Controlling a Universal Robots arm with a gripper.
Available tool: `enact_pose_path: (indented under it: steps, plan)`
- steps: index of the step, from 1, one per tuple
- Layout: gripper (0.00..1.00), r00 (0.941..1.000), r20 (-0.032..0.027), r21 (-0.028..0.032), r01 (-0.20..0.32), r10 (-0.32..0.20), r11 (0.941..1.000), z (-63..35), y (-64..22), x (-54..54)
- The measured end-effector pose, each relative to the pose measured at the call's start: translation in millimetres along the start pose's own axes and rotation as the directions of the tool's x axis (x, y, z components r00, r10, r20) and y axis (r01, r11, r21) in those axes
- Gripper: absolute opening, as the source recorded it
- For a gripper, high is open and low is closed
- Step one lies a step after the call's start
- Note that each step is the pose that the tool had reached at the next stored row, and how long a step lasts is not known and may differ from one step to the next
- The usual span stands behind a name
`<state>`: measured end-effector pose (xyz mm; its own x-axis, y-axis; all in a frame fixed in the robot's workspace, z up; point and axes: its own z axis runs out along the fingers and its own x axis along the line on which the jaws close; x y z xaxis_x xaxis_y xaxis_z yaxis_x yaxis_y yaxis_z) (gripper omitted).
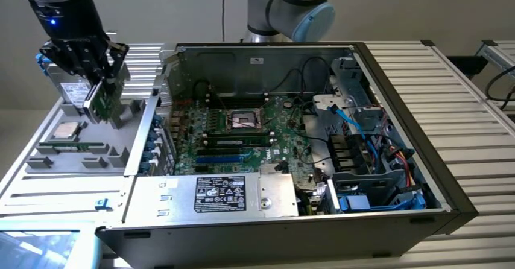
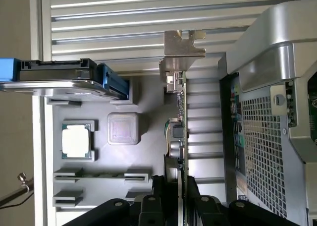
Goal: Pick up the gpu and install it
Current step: 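Pick up the gpu and move the gpu toward the slot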
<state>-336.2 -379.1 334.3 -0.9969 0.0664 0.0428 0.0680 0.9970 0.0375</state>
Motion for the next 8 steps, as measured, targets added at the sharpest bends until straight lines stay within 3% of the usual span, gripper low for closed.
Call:
enact_pose_path:
  steps: [8]
  plan:
    - [0.28, 1.0, 0.0002, 0.0027, 0.0, 0.0, 1.0, -36.4, 1.5, -0.6]
